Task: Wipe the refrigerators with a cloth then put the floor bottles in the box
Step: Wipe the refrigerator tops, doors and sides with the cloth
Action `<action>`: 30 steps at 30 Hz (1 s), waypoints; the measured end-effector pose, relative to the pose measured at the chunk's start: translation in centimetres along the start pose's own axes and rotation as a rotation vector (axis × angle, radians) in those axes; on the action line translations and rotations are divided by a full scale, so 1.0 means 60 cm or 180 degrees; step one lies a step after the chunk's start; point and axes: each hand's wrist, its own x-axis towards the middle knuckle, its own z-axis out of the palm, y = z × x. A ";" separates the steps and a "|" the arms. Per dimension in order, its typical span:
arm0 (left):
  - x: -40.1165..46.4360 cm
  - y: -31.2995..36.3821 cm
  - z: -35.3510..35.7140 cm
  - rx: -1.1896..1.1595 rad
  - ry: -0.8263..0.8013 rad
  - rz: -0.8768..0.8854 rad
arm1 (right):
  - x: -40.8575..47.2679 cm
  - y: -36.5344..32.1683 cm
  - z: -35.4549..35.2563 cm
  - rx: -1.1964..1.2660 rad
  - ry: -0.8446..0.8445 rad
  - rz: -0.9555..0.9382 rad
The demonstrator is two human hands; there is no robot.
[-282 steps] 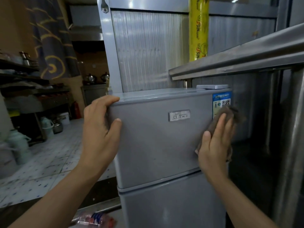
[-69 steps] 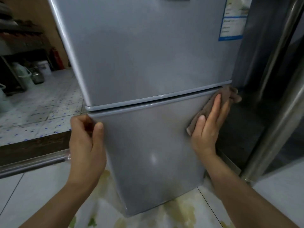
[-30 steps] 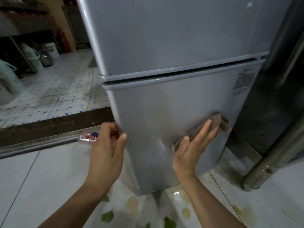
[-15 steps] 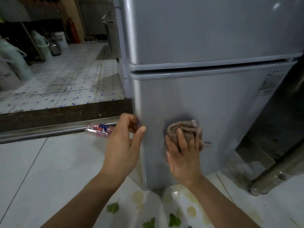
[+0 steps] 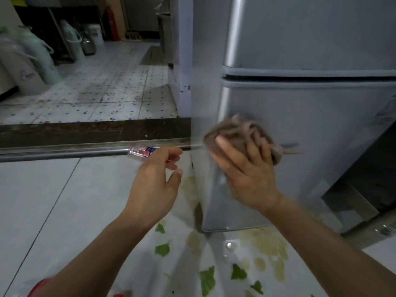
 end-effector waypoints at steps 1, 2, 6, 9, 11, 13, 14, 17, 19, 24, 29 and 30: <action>-0.004 -0.004 -0.004 -0.0002 -0.0004 -0.0014 | -0.016 -0.001 -0.002 -0.0090 -0.0254 -0.0404; -0.008 -0.006 -0.008 -0.0012 0.0003 -0.0019 | -0.024 0.003 -0.007 -0.0168 -0.0488 -0.0746; -0.013 -0.011 -0.016 -0.0060 0.0035 -0.0047 | 0.025 0.041 -0.026 -0.0449 -0.0540 -0.1267; -0.010 -0.014 -0.014 -0.0031 0.0020 -0.0088 | 0.089 0.057 -0.027 -0.0471 0.0023 -0.0976; -0.005 -0.017 -0.010 -0.0038 0.0026 -0.0109 | 0.098 0.052 -0.026 -0.0344 0.0100 -0.0845; -0.002 -0.021 -0.008 -0.0079 0.0027 -0.0117 | 0.076 0.038 -0.021 -0.0271 0.0009 -0.0896; 0.000 -0.023 -0.006 -0.0108 0.0021 -0.0123 | 0.058 0.027 -0.016 -0.0252 -0.0112 -0.0983; -0.001 -0.031 0.003 -0.0151 -0.0014 -0.0168 | -0.007 -0.009 0.005 -0.0222 -0.0672 -0.1358; -0.005 -0.037 0.011 -0.0114 -0.0051 -0.0199 | -0.049 -0.034 0.020 -0.0316 -0.1138 -0.1513; -0.020 -0.039 0.029 -0.0188 -0.0187 -0.0168 | -0.100 -0.071 0.032 -0.0479 -0.2012 -0.2054; -0.020 -0.028 0.047 -0.0402 -0.0204 -0.0123 | -0.078 0.020 0.013 -0.0375 -0.1161 -0.2119; -0.018 -0.025 0.052 -0.0415 -0.0175 -0.0117 | -0.074 0.049 0.007 -0.0363 -0.0965 -0.2012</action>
